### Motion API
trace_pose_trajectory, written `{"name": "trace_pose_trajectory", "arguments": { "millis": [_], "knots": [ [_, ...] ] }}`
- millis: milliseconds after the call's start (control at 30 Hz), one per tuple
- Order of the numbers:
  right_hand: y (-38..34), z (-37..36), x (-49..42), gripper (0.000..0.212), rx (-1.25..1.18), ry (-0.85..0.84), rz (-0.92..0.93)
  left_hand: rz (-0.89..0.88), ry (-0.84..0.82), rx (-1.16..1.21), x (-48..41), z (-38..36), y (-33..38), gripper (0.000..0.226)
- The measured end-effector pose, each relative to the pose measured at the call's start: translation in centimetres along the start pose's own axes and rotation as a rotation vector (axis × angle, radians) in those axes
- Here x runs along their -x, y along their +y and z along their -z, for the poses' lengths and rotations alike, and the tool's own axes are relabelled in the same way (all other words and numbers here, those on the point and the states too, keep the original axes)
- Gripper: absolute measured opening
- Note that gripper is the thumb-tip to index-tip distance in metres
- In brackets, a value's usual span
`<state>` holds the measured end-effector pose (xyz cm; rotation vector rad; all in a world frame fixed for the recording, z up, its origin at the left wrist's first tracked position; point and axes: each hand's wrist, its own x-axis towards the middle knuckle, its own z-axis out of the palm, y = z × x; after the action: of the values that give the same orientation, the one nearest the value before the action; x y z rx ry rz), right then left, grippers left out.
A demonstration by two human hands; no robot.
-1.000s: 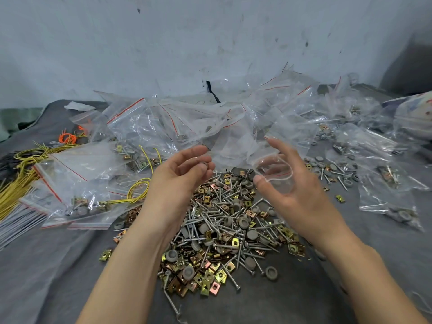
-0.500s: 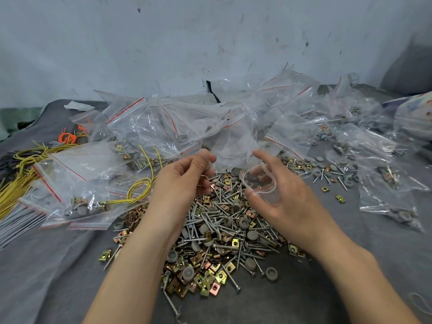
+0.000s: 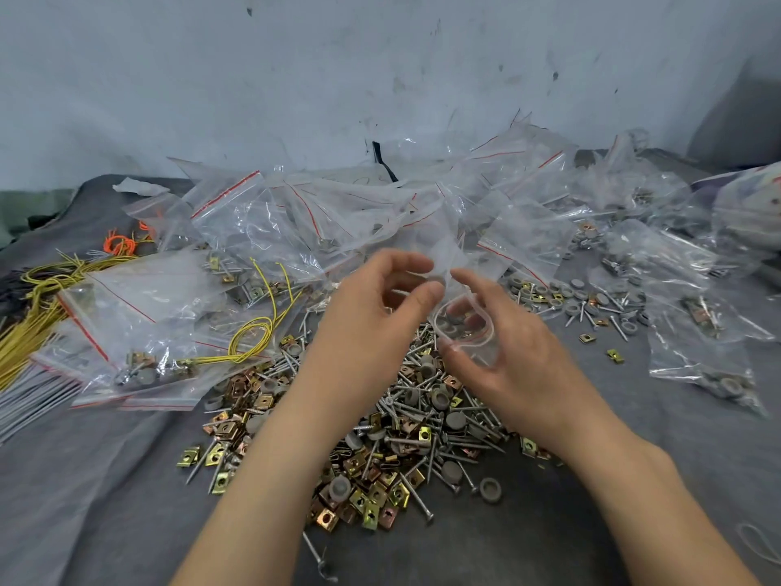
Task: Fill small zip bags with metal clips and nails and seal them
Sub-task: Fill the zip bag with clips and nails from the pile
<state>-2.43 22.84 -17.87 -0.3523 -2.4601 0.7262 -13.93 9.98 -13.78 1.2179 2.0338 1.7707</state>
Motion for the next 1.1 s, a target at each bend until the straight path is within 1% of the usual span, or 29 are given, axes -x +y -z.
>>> {"name": "trace_pose_trajectory", "arguments": {
  "millis": [100, 200, 267, 333, 400, 433, 533, 667, 733, 833, 967, 1100],
  "knots": [
    [-0.1, 0.0, 0.1, 0.069, -0.003, 0.013, 0.007, -0.068, -0.092, -0.160, 0.5, -0.5, -0.1, 0.015],
    [-0.2, 0.2, 0.2, 0.069, -0.026, 0.010, -0.001, -0.102, -0.177, -0.222, 0.7, -0.8, -0.1, 0.018],
    [-0.2, 0.3, 0.2, 0.069, -0.022, 0.011, 0.000, -0.101, -0.145, -0.217, 0.7, -0.5, -0.2, 0.021],
    [-0.1, 0.3, 0.1, 0.069, -0.019, 0.015, -0.001, -0.091, -0.073, -0.213, 0.5, 0.3, -0.4, 0.020],
    [0.0, 0.4, 0.1, 0.069, -0.022, 0.020, -0.006, -0.061, -0.032, -0.259, 0.4, 0.9, -0.9, 0.018],
    [0.0, 0.4, 0.1, 0.069, -0.021, 0.021, -0.008, -0.045, -0.037, -0.312, 0.5, 1.1, -1.2, 0.018],
    [0.1, 0.5, 0.1, 0.068, -0.022, 0.040, -0.013, -0.005, -0.140, -0.520, 0.8, 0.6, -2.0, 0.024],
    [0.3, 0.6, 0.1, 0.066, -0.034, 0.064, -0.012, -0.033, -0.320, -0.799, 1.3, -0.6, -3.0, 0.027],
    [0.3, 0.6, 0.1, 0.066, -0.031, 0.068, -0.012, -0.035, -0.355, -0.914, 1.3, -0.8, -3.4, 0.027],
    [0.2, 0.6, 0.2, 0.066, -0.031, 0.070, -0.017, -0.022, -0.361, -0.970, 1.3, -0.9, -3.8, 0.028],
    [0.3, 0.7, 0.2, 0.068, -0.035, 0.054, -0.030, -0.020, -0.341, -0.979, 1.4, -1.3, -4.1, 0.028],
    [0.2, 0.8, 0.3, 0.068, -0.027, 0.053, -0.026, -0.018, -0.322, -0.970, 1.3, -1.5, -4.1, 0.020]
  ]
}}
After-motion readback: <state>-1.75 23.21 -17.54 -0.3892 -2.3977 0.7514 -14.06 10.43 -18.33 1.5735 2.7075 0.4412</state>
